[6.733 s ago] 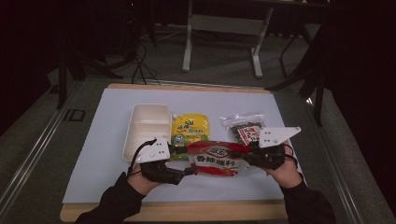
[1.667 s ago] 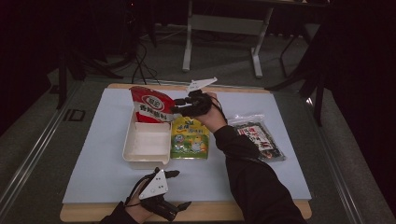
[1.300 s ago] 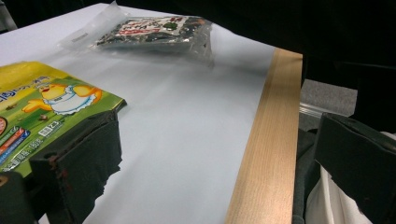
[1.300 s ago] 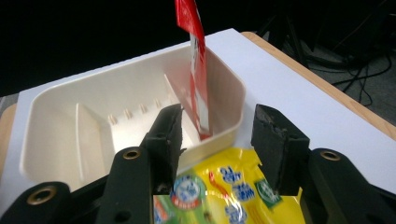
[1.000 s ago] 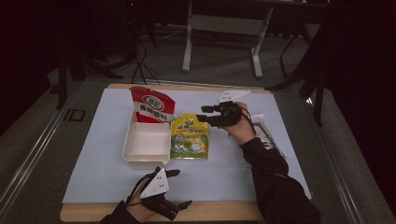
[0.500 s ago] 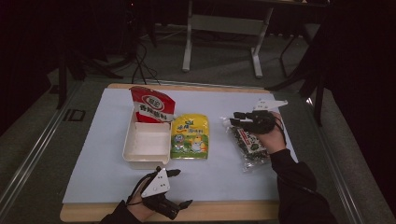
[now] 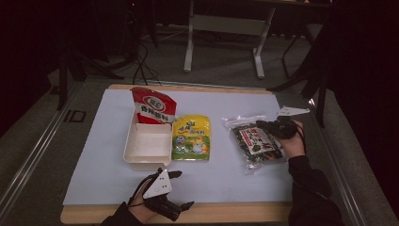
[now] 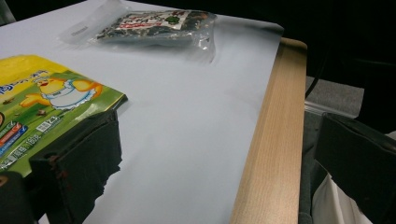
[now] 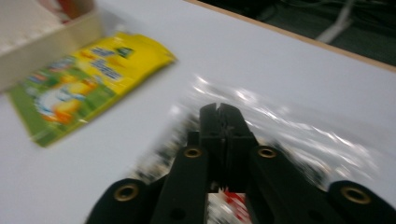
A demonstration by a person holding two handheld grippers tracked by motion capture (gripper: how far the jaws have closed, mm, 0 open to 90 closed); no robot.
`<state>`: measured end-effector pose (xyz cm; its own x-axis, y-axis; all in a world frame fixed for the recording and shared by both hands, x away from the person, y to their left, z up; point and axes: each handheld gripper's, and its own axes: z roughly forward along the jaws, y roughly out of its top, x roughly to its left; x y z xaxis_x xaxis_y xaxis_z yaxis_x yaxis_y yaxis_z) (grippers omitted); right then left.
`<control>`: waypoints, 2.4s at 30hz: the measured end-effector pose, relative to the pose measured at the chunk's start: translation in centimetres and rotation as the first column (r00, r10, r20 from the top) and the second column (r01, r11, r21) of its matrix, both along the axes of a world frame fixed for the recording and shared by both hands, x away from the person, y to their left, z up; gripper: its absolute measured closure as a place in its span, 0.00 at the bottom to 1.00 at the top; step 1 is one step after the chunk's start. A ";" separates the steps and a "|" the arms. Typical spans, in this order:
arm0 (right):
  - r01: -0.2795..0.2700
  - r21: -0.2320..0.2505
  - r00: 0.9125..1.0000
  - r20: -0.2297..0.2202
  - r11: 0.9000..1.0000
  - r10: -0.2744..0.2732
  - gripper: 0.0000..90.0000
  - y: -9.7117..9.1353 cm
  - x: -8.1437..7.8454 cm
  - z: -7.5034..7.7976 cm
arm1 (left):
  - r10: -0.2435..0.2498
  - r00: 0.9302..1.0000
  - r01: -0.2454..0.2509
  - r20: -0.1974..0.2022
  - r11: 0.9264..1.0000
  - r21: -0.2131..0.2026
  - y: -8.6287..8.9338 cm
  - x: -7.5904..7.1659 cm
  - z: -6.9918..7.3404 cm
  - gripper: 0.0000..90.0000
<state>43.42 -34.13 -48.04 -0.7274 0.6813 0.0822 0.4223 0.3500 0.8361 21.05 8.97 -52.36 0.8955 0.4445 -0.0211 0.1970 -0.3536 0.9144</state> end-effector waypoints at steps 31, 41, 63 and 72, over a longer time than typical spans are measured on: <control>0.247 -0.101 0.952 -0.158 0.964 -0.261 1.00 -6.2 2.5 -6.6 | 0.002 1.000 -0.002 -0.012 1.000 0.010 -0.2 0.2 -0.3 0.03; 0.205 -0.084 0.959 -0.181 0.975 -0.217 1.00 -5.2 1.3 -6.6 | 0.000 1.000 0.000 -0.005 1.000 0.012 -0.2 0.1 -0.2 0.03; 0.104 -0.075 0.965 -0.235 0.992 -0.119 1.00 -1.8 -4.4 -6.3 | -0.005 1.000 0.005 0.002 1.000 0.010 -0.3 0.0 0.0 0.03; 0.064 -0.073 0.969 -0.235 0.995 -0.080 1.00 -0.6 -6.4 -5.7 | -0.005 1.000 0.005 0.003 1.000 0.007 -0.3 0.0 0.1 0.03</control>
